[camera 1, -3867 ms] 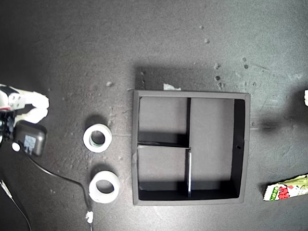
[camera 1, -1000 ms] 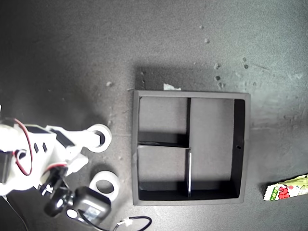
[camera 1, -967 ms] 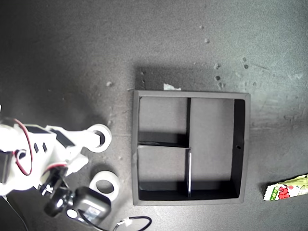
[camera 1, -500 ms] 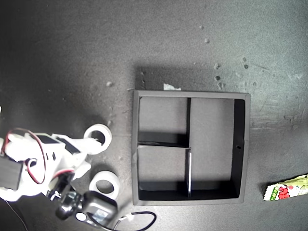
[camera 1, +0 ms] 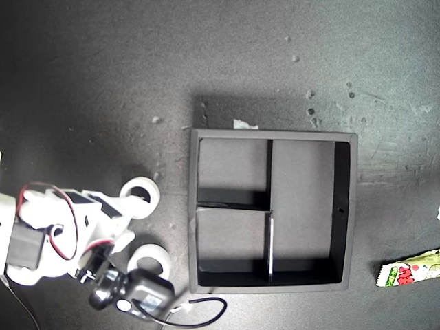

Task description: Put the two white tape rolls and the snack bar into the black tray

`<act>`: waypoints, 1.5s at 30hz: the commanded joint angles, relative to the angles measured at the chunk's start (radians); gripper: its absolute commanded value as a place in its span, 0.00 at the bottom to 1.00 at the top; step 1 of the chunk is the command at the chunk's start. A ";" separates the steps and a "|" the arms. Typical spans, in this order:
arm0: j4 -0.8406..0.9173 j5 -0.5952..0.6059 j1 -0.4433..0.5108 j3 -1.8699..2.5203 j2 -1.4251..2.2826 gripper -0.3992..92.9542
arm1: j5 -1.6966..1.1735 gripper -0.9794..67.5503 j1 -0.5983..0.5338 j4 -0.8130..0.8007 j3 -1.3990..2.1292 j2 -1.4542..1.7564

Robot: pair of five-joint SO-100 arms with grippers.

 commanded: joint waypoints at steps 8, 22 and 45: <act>-0.009 0.035 -0.006 0.009 0.100 0.13 | 0.009 0.16 0.003 -0.025 0.015 0.012; -0.072 -0.028 -0.014 0.009 -0.110 0.14 | 0.014 0.15 0.003 -0.040 0.031 0.014; -0.069 -0.138 -0.023 -0.035 -0.224 0.00 | 0.495 0.29 -0.207 -0.249 0.184 0.000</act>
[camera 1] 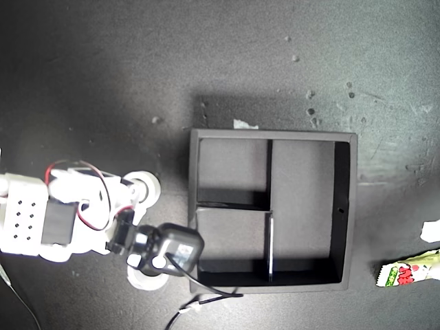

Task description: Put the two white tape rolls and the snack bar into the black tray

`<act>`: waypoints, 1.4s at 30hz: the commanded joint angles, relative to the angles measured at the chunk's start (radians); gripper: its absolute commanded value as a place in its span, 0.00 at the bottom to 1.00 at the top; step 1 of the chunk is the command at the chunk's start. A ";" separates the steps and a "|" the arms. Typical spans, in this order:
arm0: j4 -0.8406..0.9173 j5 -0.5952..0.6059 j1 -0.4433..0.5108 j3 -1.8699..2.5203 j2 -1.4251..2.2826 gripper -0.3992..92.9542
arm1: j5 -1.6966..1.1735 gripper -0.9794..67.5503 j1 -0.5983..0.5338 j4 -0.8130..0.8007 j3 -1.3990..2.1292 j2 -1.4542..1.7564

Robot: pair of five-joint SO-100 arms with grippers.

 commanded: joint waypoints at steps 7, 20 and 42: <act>0.067 0.058 -0.014 0.025 0.201 0.00 | 0.265 0.36 -0.219 -0.118 0.207 0.000; 0.212 0.173 -0.064 0.014 0.494 0.00 | 0.403 0.41 -0.489 -0.532 0.600 0.000; 0.293 0.333 -0.029 -0.215 0.552 0.00 | 0.156 0.01 -0.357 -0.364 0.785 0.101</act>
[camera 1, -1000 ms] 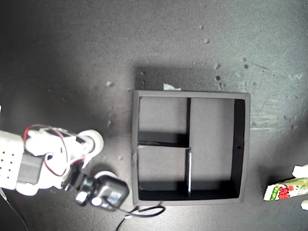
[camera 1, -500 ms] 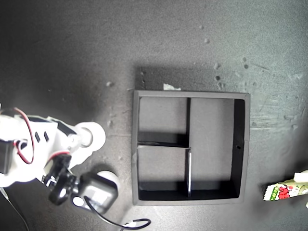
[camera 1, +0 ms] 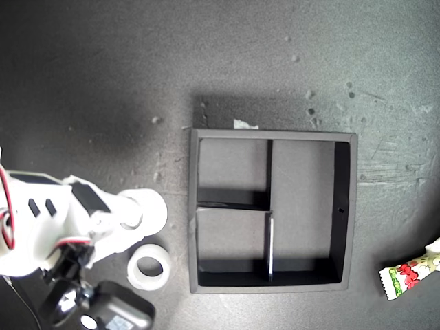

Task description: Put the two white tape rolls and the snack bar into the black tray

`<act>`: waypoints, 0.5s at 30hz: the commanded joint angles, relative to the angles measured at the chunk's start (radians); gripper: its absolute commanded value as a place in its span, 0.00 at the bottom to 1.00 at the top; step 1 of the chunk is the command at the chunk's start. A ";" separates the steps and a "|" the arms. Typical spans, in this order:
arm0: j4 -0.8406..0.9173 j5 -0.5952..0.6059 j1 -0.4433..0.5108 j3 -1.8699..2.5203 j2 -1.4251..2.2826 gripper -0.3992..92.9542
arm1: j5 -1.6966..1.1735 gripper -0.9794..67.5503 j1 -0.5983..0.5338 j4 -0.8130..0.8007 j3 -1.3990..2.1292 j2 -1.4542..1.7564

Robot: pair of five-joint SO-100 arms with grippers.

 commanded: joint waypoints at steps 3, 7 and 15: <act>0.008 0.023 0.025 -0.084 0.018 0.00 | -0.380 0.01 0.156 0.348 -0.232 0.163; 0.011 0.051 0.029 -0.147 -0.017 0.00 | -0.718 0.01 0.347 0.512 -0.494 0.166; 0.063 0.029 0.025 -0.233 -0.081 0.00 | -1.379 0.01 0.601 0.546 -0.727 0.166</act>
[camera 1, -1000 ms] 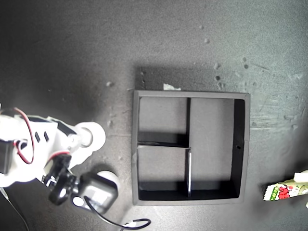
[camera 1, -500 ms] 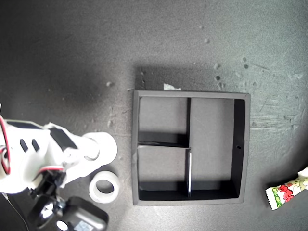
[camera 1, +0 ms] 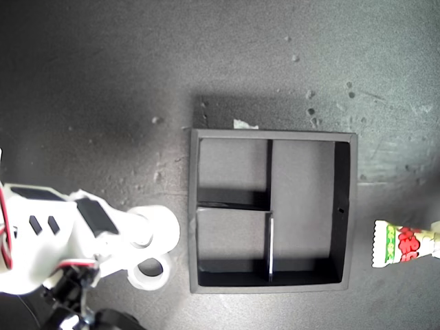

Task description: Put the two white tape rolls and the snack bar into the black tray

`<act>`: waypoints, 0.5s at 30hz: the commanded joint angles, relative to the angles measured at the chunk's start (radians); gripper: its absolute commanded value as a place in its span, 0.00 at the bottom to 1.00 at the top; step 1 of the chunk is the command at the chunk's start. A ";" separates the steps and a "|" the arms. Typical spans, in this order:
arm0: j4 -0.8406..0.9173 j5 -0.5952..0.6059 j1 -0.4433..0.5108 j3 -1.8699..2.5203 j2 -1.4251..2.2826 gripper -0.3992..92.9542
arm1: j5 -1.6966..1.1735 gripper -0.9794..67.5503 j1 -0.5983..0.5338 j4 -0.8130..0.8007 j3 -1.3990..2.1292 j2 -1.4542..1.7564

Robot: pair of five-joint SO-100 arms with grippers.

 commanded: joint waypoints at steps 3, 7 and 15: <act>0.020 -0.083 -0.003 -0.061 -0.006 0.00 | -0.735 0.01 0.347 0.055 -0.038 0.035; 0.051 -0.104 -0.011 -0.078 -0.037 0.00 | -0.218 0.01 0.382 -0.206 0.371 0.402; 0.133 -0.071 -0.031 -0.133 -0.109 0.00 | -0.144 0.01 0.451 -0.144 0.606 0.680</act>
